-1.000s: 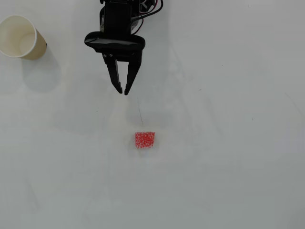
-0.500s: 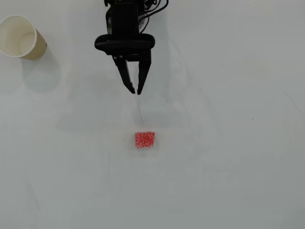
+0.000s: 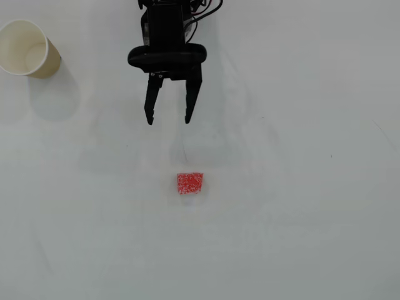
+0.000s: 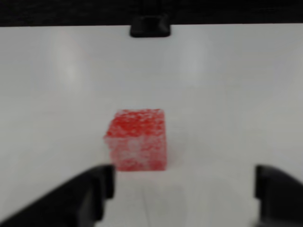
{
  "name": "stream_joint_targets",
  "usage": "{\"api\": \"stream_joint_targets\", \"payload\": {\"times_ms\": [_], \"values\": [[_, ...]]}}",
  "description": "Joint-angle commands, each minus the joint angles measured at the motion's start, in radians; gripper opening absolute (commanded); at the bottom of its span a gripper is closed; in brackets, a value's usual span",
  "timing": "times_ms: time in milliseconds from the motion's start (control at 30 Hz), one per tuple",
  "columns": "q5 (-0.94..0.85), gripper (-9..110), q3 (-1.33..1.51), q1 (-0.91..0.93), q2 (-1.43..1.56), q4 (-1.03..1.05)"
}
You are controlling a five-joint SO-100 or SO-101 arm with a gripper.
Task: Pick up the cube and drop it in the cup.
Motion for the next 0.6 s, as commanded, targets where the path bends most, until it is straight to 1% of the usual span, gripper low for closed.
{"api": "stream_joint_targets", "payload": {"times_ms": [0, 267, 567], "values": [[0.002, 28, 0.031, -0.011, 0.023, -0.003], [0.003, 28, -0.038, -0.038, -0.023, -0.003], [0.005, 28, -0.23, -0.066, -0.331, -0.038]]}}
